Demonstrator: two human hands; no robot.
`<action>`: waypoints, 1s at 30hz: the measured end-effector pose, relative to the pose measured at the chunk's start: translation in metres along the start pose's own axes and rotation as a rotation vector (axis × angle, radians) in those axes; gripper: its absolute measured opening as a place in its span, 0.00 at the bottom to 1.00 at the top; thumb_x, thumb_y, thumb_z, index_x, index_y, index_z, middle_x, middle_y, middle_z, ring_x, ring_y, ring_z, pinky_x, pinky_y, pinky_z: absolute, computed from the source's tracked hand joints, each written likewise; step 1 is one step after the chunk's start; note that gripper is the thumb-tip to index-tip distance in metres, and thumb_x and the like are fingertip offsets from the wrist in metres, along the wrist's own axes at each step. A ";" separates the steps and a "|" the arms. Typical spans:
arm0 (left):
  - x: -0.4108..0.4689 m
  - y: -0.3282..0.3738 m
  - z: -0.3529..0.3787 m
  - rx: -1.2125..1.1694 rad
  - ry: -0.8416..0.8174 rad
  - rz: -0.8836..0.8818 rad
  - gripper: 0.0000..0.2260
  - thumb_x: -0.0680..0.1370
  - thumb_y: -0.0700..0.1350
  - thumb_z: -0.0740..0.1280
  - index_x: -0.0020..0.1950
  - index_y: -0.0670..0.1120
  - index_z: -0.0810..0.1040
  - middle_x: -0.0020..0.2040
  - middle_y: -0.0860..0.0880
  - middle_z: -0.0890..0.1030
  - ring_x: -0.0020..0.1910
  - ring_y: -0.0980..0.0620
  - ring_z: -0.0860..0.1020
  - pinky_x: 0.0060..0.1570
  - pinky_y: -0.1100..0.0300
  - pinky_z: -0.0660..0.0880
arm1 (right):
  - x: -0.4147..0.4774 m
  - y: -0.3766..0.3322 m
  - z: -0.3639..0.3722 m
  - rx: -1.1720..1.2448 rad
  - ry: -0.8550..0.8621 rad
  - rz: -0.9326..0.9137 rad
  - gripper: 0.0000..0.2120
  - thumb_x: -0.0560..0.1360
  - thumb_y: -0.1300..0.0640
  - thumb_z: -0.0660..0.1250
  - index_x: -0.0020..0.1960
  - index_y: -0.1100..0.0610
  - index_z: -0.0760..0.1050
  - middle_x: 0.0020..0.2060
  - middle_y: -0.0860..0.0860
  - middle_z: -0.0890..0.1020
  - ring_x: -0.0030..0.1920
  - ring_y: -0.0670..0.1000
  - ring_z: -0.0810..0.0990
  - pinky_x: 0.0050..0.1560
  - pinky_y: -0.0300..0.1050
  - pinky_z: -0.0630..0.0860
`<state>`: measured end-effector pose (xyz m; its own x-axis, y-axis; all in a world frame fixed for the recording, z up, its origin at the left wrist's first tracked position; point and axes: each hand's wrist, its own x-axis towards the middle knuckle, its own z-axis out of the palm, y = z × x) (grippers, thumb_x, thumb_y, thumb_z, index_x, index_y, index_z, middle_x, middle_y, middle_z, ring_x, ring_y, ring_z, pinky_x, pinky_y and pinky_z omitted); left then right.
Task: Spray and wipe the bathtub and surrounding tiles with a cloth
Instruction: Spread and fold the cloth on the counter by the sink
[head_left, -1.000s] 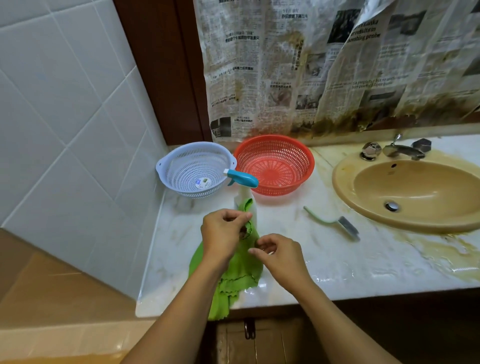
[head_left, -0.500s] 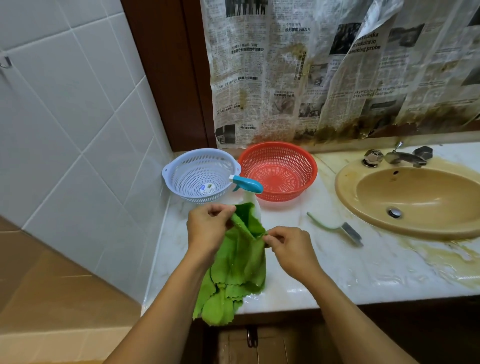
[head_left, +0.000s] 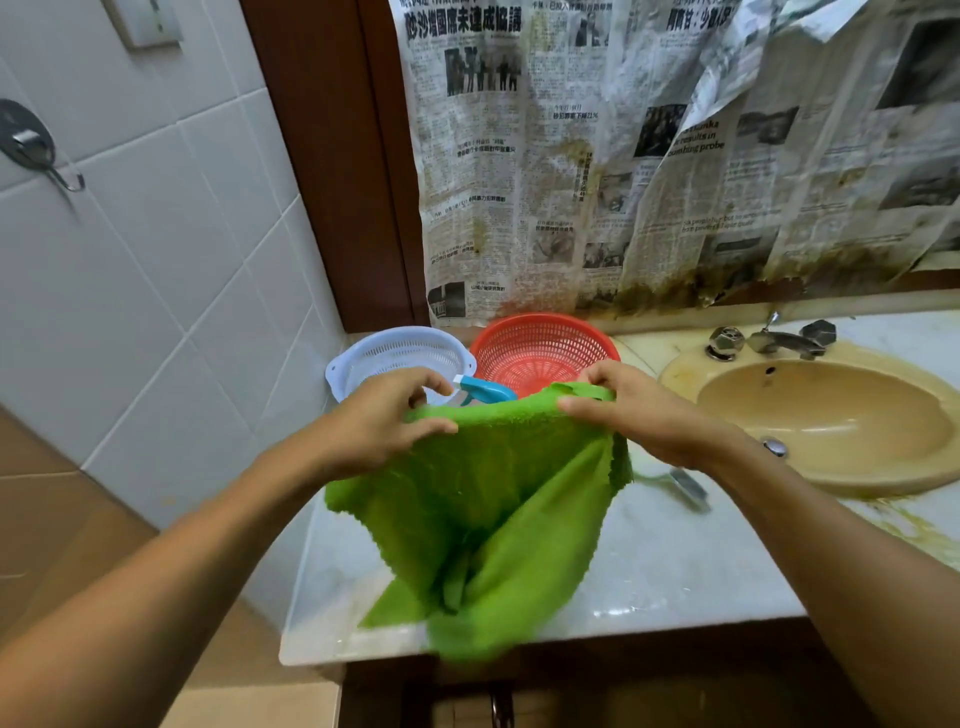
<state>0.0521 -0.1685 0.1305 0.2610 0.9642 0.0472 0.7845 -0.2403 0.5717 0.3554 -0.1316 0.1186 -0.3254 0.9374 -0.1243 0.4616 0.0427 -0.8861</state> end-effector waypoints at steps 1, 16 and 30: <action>0.000 0.002 -0.010 0.116 -0.052 0.027 0.13 0.76 0.52 0.75 0.58 0.56 0.78 0.46 0.57 0.78 0.44 0.58 0.75 0.47 0.65 0.71 | -0.003 -0.008 -0.007 -0.205 -0.007 -0.042 0.12 0.76 0.53 0.74 0.50 0.57 0.74 0.44 0.51 0.80 0.43 0.52 0.79 0.42 0.45 0.74; 0.003 0.033 -0.121 0.446 0.144 0.112 0.03 0.81 0.45 0.68 0.51 0.48 0.82 0.43 0.54 0.79 0.43 0.56 0.77 0.39 0.62 0.72 | -0.030 -0.101 -0.102 -0.809 0.354 -0.359 0.09 0.80 0.62 0.68 0.56 0.55 0.85 0.41 0.46 0.85 0.35 0.37 0.77 0.40 0.30 0.72; -0.010 0.032 -0.143 0.374 0.210 0.145 0.12 0.80 0.47 0.70 0.40 0.62 0.73 0.38 0.59 0.78 0.37 0.60 0.78 0.31 0.70 0.68 | -0.043 -0.105 -0.132 -0.877 0.433 -0.422 0.07 0.78 0.58 0.71 0.53 0.58 0.86 0.42 0.52 0.86 0.39 0.49 0.80 0.48 0.47 0.78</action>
<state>-0.0062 -0.1697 0.2654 0.2936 0.9103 0.2917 0.9077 -0.3612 0.2135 0.4298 -0.1304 0.2757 -0.3560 0.8244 0.4401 0.8692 0.4650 -0.1681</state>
